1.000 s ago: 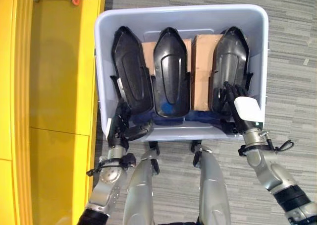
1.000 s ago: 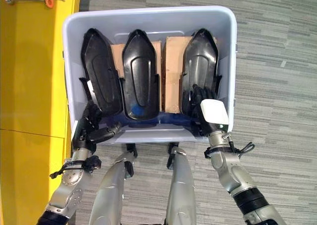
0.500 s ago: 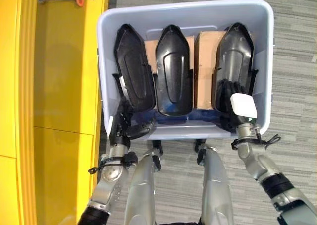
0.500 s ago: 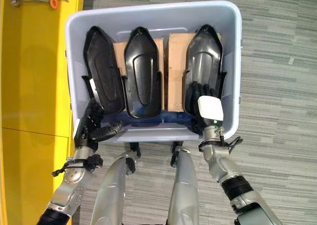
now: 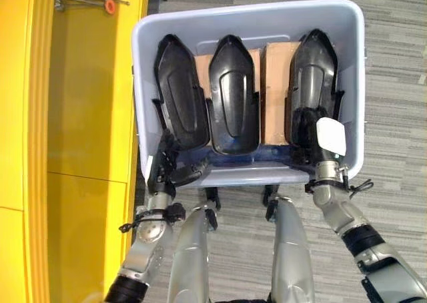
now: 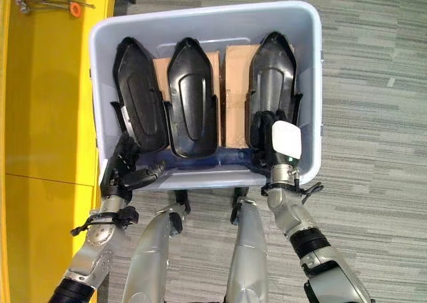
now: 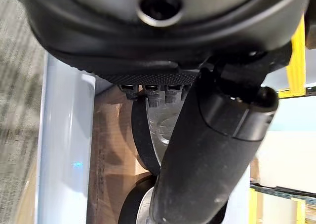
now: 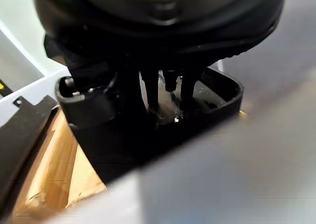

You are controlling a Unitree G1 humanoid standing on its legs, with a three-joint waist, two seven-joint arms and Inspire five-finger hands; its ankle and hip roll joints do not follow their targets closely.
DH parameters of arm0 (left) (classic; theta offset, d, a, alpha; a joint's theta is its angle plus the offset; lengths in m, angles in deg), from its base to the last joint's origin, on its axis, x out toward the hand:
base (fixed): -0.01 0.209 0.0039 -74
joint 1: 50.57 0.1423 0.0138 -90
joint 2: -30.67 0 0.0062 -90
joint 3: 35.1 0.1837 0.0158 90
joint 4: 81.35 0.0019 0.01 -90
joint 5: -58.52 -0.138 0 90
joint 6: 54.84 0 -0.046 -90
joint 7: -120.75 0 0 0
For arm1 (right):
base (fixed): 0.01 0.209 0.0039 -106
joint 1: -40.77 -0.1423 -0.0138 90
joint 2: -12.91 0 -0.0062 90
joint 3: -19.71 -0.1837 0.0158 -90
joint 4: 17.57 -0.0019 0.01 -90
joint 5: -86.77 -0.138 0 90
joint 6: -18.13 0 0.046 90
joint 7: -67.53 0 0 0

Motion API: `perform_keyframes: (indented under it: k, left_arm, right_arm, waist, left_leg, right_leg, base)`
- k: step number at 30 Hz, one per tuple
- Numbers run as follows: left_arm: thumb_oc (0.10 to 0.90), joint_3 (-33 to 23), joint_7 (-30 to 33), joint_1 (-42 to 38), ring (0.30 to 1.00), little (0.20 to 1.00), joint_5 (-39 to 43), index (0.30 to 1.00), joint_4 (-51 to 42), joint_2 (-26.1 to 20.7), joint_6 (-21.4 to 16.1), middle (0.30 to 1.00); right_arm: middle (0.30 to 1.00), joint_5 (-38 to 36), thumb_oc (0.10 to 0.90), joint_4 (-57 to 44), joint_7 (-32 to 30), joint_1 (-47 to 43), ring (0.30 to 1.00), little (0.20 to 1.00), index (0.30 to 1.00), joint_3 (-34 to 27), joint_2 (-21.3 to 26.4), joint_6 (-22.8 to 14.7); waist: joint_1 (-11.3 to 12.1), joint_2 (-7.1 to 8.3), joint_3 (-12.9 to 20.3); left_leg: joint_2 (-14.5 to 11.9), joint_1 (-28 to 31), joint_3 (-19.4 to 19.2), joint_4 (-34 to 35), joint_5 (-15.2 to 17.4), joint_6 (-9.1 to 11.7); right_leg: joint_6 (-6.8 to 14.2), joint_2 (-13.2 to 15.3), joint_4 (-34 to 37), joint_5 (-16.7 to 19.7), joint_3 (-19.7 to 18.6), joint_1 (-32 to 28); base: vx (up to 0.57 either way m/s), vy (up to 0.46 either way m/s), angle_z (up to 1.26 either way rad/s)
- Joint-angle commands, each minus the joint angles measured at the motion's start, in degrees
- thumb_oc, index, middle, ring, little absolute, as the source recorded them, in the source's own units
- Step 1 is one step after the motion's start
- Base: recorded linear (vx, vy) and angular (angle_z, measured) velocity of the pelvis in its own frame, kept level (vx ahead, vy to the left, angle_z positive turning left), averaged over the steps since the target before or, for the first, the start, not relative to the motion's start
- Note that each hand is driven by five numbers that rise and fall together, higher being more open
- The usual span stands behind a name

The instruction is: Move parts from the plastic box to the shelf.

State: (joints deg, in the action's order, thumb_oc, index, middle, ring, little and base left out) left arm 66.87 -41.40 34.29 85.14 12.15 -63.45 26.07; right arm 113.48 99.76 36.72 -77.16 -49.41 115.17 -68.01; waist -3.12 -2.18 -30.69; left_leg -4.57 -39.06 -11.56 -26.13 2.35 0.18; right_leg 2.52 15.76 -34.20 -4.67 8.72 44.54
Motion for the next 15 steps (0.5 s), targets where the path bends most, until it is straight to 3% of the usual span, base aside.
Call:
perform_keyframes:
  k: [1, 7, 8, 11, 15]
  left_arm:
    - [0.9, 1.98, 0.07, 5.96, 1.0, 1.0, 0.14, 1.0, -0.91, -1.8, -0.31, 1.0]
    - [0.9, 2.69, 0.12, 5.12, 1.0, 1.0, 0.54, 1.0, -1.35, -1.63, -0.02, 1.0]
    - [0.9, 2.88, 0.02, 4.36, 1.0, 1.0, 0.75, 1.0, -1.28, -1.61, 0.01, 1.0]
    - [0.9, 3.05, -0.04, 4.34, 1.0, 1.0, 0.8, 1.0, -1.35, -1.6, 0.05, 1.0]
    - [0.9, 3.18, -0.39, 4.22, 1.0, 1.0, 0.69, 1.0, -0.86, -1.84, 0.25, 1.0]
  right_arm:
    - [0.3, -6.0, 0.4, 4.76, 6.81, 6.05, 0.3, 0.3, 0.3, 3.65, -2.34, 0.48]
    - [0.3, -5.22, 0.4, -0.01, 5.05, 7.84, 0.3, 0.3, 0.3, 1.95, -1.52, 0.44]
    - [0.3, -4.29, 0.4, -1.97, 4.65, 7.94, 0.3, 0.3, 0.3, 1.47, -0.9, 0.27]
    - [0.3, -3.9, 0.4, -3.36, 4.4, 8.35, 0.3, 0.3, 0.3, 1.06, -0.59, 0.16]
    - [0.3, -2.51, 0.4, -7.4, 3.28, 9.88, 0.3, 0.3, 0.3, -0.34, 0.43, -0.5]
  waist:
    - [0.89, -0.71, 0.9]
    - [0.45, -0.03, 0.9]
    - [0.14, 0.42, 0.9]
    - [0.11, 0.59, 0.9]
    - [0.25, 1.62, 0.9]
  left_leg:
    - [-3.14, 0.43, 1.72, -4.33, 7.57, 3.71]
    - [-3.53, 4.55, 1.74, -2.18, 7.23, 3.9]
    - [-3.2, 5.1, 1.49, -0.79, 5.35, 3.51]
    - [-3.31, 6.43, 1.48, -0.06, 5.14, 3.69]
    - [-3.75, 13.7, 1.91, 3.35, 4.46, 4.28]
  right_leg:
    - [8.12, 7.11, 7.77, 4.97, -2.5, -3.0]
    - [8.51, 6.96, 9.52, 5.31, -1.35, -6.94]
    - [8.13, 7.06, 11.09, 7.14, -0.85, -7.59]
    - [8.24, 7.06, 11.69, 7.21, -0.43, -9.04]
    - [8.65, 6.58, 15.23, 7.76, 1.33, -16.94]
  base:
    - [0.0, 0.0, 0.0]
    - [-0.01, 0.0, 0.0]
    - [-0.06, -0.003, -0.01]
    - [-0.01, -0.013, -0.03]
    - [0.05, -0.04, 0.0]
